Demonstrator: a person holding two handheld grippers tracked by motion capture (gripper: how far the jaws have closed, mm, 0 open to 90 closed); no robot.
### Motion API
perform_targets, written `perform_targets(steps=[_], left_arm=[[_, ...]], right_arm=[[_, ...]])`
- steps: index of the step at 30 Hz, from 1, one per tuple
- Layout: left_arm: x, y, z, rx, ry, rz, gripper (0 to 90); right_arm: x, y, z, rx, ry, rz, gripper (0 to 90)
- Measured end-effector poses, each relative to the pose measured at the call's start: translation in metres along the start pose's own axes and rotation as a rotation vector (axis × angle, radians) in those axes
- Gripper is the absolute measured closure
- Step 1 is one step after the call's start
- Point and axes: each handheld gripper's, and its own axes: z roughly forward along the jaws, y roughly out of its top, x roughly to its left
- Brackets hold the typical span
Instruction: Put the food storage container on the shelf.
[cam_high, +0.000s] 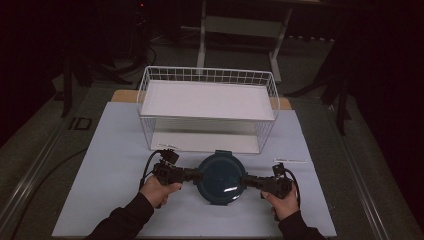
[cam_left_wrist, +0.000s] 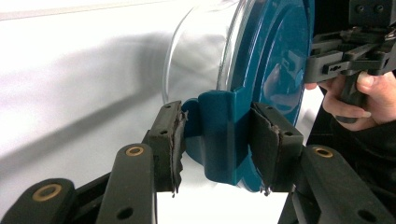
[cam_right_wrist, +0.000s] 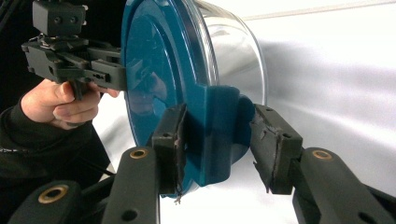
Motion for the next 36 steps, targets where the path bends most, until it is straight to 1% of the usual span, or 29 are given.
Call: perform_targets(steps=[2,8,13,15,19,22,23,24,25,27,30,33,35,36], left_arm=[[-0.001,0.003,-0.003,-0.015,0.008,0.02,56.3],[-0.001,0.013,-0.014,-0.06,0.017,0.06,56.4],[0.001,0.021,-0.02,-0.103,0.031,0.079,56.3],[0.003,0.024,-0.022,-0.115,0.035,0.077,56.4],[0.01,0.028,-0.022,-0.127,0.047,0.074,56.3],[0.016,0.028,-0.02,-0.137,0.055,0.078,56.4],[0.016,0.028,-0.02,-0.137,0.055,0.078,56.4],[0.02,0.028,-0.019,-0.139,0.065,0.085,56.4],[0.022,0.027,-0.018,-0.139,0.067,0.082,56.4],[0.028,0.027,-0.018,-0.136,0.075,0.072,56.4],[0.033,0.028,-0.018,-0.133,0.089,0.073,56.3],[0.039,0.029,-0.016,-0.148,0.096,0.069,56.3],[0.043,0.031,-0.015,-0.161,0.088,0.06,56.3],[0.043,0.031,-0.014,-0.165,0.088,0.064,56.3]], right_arm=[[0.004,0.007,0.001,-0.01,-0.006,-0.024,56.7],[0.012,0.021,0.002,-0.034,-0.004,-0.063,56.7],[0.017,0.037,0.004,-0.053,-0.01,-0.109,56.7],[0.017,0.043,0.006,-0.058,-0.012,-0.122,56.7],[0.013,0.054,0.013,-0.056,-0.007,-0.132,56.6],[0.008,0.058,0.018,-0.053,-0.002,-0.144,56.7],[0.008,0.058,0.018,-0.053,-0.002,-0.144,56.7],[0.005,0.059,0.02,-0.055,0.004,-0.147,56.7],[0.0,0.061,0.025,-0.053,0.011,-0.159,56.7],[-0.003,0.061,0.031,-0.05,0.011,-0.155,56.7],[-0.009,0.062,0.039,-0.049,0.02,-0.155,56.6],[-0.014,0.065,0.046,-0.055,0.022,-0.147,56.5],[-0.016,0.068,0.048,-0.064,0.018,-0.156,56.6],[-0.016,0.07,0.049,-0.069,0.012,-0.156,56.5]])
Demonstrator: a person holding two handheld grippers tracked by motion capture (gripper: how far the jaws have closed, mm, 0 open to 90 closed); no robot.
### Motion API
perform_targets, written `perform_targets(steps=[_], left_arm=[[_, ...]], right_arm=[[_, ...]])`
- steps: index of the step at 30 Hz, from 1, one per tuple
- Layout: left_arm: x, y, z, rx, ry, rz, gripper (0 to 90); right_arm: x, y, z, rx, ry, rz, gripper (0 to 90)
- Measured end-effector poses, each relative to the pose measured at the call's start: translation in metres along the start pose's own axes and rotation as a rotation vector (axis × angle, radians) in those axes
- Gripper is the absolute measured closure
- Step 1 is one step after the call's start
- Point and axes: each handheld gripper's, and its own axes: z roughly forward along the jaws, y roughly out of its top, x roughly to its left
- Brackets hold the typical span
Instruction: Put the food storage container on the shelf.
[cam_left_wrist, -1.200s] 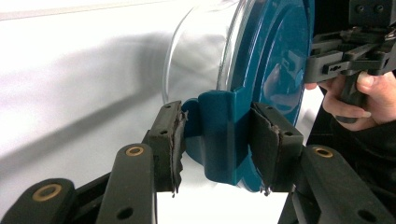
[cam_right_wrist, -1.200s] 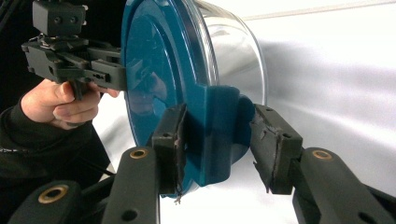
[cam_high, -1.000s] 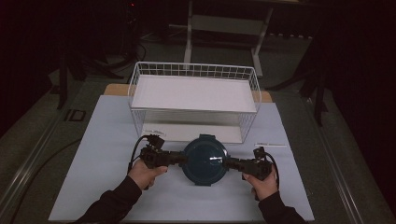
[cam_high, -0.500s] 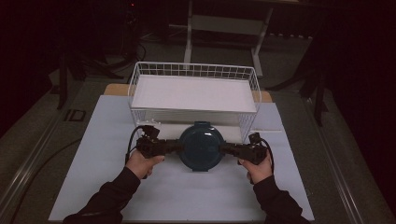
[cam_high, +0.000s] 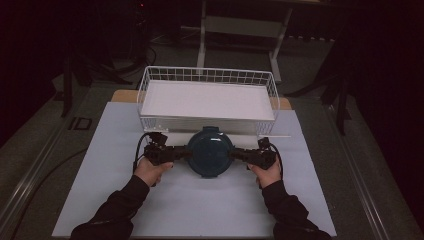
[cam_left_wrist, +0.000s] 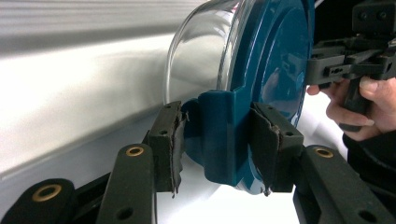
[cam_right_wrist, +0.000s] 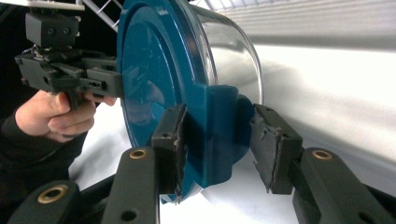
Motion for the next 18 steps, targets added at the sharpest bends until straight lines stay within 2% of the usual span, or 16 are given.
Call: perform_targets(steps=[3,6,10,18], left_arm=[[0.002,0.003,0.002,-0.012,0.0,0.014,56.3],[0.007,0.005,0.005,-0.016,0.003,0.005,56.1],[0.012,0.006,0.009,-0.025,0.008,-0.013,55.8],[0.022,0.007,0.014,-0.052,0.021,-0.012,55.5]], right_arm=[[-0.001,0.003,0.0,-0.006,-0.007,0.001,56.5],[-0.002,0.004,0.001,-0.011,-0.017,-0.006,56.5],[-0.008,0.007,0.006,-0.02,-0.028,0.009,56.4],[-0.014,0.007,0.015,-0.025,-0.036,0.033,56.2]])
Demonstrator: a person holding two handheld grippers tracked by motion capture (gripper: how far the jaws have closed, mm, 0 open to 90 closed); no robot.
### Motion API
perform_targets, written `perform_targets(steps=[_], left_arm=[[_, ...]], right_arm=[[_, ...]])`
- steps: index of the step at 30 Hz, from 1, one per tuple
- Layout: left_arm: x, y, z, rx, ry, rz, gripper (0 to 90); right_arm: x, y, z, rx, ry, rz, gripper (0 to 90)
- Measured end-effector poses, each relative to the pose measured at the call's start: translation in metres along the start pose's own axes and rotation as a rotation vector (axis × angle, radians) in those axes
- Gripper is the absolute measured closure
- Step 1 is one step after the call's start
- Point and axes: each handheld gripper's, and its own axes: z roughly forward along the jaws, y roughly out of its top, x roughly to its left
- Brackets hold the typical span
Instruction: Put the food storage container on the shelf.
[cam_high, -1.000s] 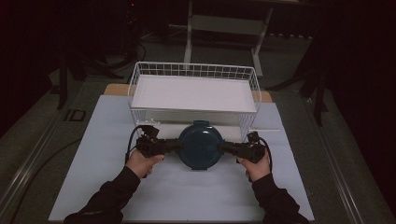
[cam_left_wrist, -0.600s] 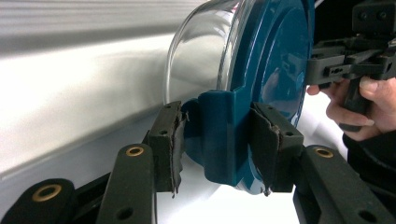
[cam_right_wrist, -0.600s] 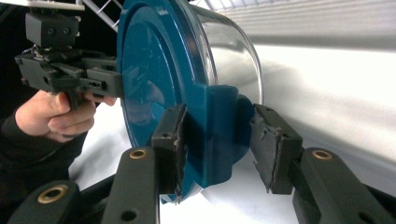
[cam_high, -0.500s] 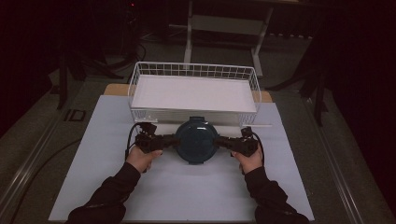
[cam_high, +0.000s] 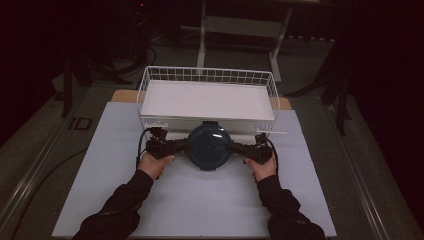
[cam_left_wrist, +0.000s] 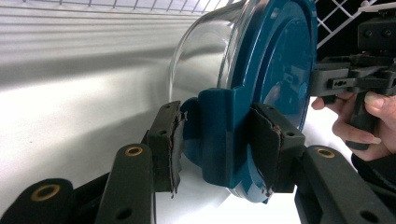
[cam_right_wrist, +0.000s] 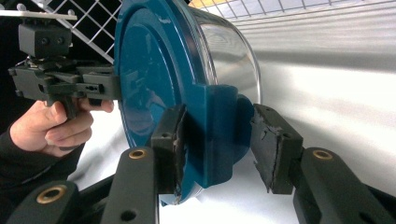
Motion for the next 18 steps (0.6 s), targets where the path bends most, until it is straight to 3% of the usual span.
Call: perform_targets(steps=[1,3,7,11,16,18], left_arm=[[0.001,0.0,0.001,-0.002,0.0,0.0,55.4],[0.004,0.0,0.003,0.004,0.001,0.0,55.4],[0.007,-0.002,0.003,-0.003,-0.007,-0.032,55.4],[0.01,-0.003,0.003,-0.014,-0.012,-0.03,54.9],[0.014,-0.008,0.006,-0.041,-0.032,-0.073,54.0],[0.015,-0.009,0.008,-0.063,-0.019,-0.056,53.3]], right_arm=[[0.0,0.0,0.0,0.007,0.001,0.014,56.1],[-0.003,-0.001,0.002,-0.001,-0.006,-0.001,56.1],[-0.004,0.0,0.005,-0.006,-0.013,0.003,56.1],[-0.006,0.002,0.007,-0.004,-0.008,0.012,55.8],[-0.005,0.004,0.008,-0.015,-0.029,0.016,54.5],[-0.005,0.004,0.008,-0.02,-0.037,0.015,54.2]])
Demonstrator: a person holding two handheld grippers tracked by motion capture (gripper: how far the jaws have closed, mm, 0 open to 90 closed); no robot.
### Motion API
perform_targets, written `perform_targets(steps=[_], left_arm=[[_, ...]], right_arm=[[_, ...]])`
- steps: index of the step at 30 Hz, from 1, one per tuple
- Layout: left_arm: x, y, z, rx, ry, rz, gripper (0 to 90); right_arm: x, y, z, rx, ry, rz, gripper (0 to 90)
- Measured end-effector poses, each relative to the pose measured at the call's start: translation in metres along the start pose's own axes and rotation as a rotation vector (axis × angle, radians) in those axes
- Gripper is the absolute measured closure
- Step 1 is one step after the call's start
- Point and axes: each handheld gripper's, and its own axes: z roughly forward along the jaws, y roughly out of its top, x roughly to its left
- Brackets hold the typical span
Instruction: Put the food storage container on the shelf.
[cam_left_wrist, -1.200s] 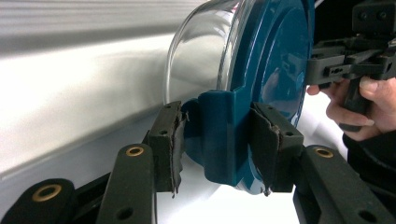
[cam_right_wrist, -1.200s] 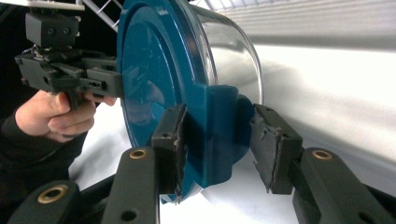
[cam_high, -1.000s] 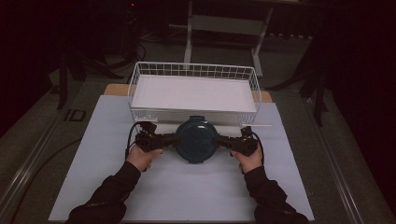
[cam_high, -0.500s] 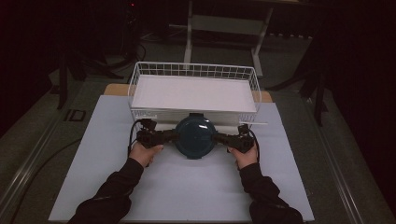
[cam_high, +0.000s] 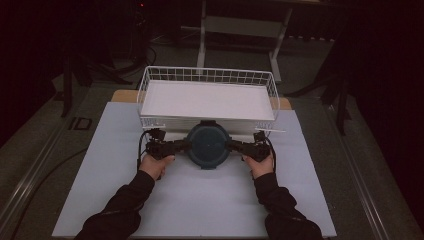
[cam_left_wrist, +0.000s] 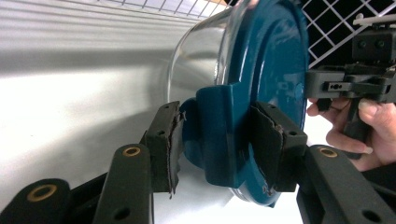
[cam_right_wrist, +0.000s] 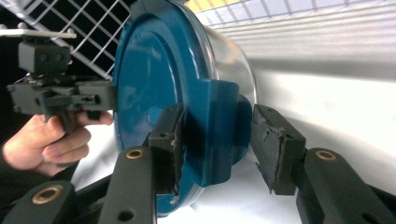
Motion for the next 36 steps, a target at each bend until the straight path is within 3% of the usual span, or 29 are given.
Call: perform_targets(steps=[1,2,9,18,24,27,28,29,31,33,36], left_arm=[[-0.002,0.0,0.0,-0.01,0.026,0.02,50.6],[-0.004,0.001,0.0,-0.03,0.05,0.015,50.1],[-0.002,0.003,0.001,-0.044,0.045,0.012,50.6],[-0.002,0.009,0.004,-0.044,0.088,0.023,46.1],[-0.006,0.01,0.003,-0.036,0.111,0.033,45.5],[-0.01,0.011,-0.001,-0.049,0.091,0.05,37.1],[-0.012,0.01,-0.003,-0.046,0.061,0.049,34.5],[-0.014,0.009,-0.005,-0.045,0.057,0.059,28.2],[-0.016,0.007,-0.009,-0.038,0.052,0.093,26.7],[-0.018,0.006,-0.014,-0.042,0.045,0.095,15.4],[-0.02,0.003,-0.018,-0.045,0.032,0.097,9.1]], right_arm=[[0.001,0.002,0.002,-0.015,-0.035,-0.026,53.6],[0.001,0.002,0.003,-0.021,-0.042,-0.027,53.8],[-0.001,0.001,0.005,-0.047,-0.065,-0.022,45.0],[-0.001,0.005,0.009,-0.071,-0.096,-0.023,45.0],[0.004,0.007,0.009,-0.071,-0.126,-0.059,46.5],[0.008,0.005,0.007,-0.061,-0.13,-0.076,43.1],[0.009,0.005,0.007,-0.059,-0.14,-0.094,42.1],[0.01,0.004,0.006,-0.058,-0.143,-0.103,41.8],[0.014,0.002,0.004,-0.046,-0.15,-0.105,40.6],[0.018,0.0,0.001,-0.043,-0.154,-0.129,40.4],[0.02,-0.001,-0.001,-0.043,-0.157,-0.138,40.3]])
